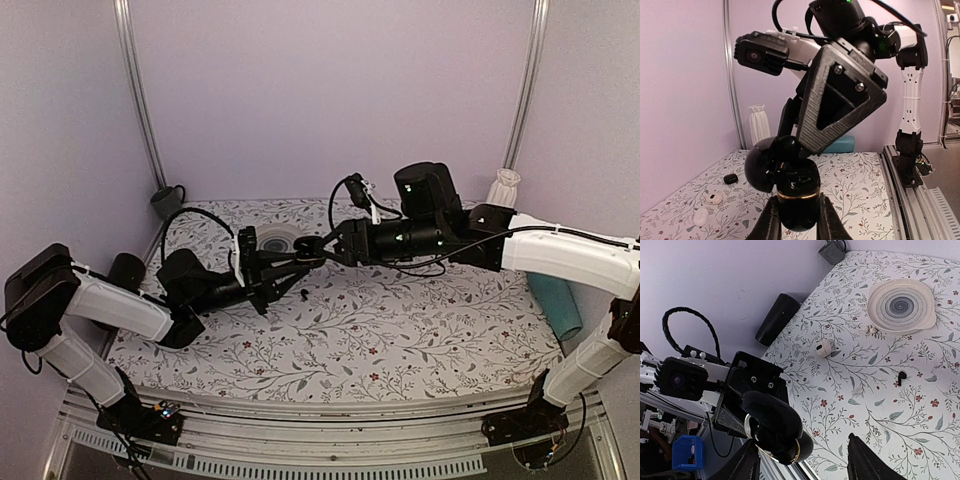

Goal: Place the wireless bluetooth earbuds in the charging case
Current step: Adjust the right earbud in the right side groove of the charging case.

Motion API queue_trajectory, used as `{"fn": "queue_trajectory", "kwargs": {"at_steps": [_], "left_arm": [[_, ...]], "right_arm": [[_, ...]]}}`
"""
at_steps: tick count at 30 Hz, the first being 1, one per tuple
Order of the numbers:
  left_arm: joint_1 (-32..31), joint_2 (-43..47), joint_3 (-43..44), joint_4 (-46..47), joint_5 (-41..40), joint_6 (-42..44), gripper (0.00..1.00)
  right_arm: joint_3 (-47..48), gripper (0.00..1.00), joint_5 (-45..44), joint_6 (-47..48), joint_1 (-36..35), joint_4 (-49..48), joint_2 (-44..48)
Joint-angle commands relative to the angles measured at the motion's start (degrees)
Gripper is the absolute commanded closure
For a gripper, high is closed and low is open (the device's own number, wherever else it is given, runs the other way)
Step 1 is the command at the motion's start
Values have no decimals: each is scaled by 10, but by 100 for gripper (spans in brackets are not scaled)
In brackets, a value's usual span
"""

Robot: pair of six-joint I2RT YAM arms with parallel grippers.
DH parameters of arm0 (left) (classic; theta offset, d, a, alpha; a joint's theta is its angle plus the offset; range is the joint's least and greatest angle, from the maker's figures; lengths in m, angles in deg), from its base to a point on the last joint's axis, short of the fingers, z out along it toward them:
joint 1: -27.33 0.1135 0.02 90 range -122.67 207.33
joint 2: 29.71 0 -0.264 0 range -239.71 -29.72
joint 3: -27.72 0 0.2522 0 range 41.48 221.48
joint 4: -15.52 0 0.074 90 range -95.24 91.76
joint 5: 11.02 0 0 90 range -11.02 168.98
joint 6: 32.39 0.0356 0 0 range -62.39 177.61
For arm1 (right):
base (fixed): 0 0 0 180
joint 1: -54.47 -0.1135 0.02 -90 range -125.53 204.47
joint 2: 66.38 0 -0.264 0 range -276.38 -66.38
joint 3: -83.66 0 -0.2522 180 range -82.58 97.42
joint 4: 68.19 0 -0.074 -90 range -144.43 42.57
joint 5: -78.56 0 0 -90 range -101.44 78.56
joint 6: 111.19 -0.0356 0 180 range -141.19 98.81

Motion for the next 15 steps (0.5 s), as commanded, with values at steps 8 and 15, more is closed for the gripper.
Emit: {"fn": "queue_trajectory", "kwargs": {"at_steps": [8,15], "left_arm": [[1,11,0,17,2,1,100],[1,11,3,18,13,-5,100]], "right_arm": [[-14,48,-32,22,4,-13,71],[3,74,-20,12,1,1,51]]}}
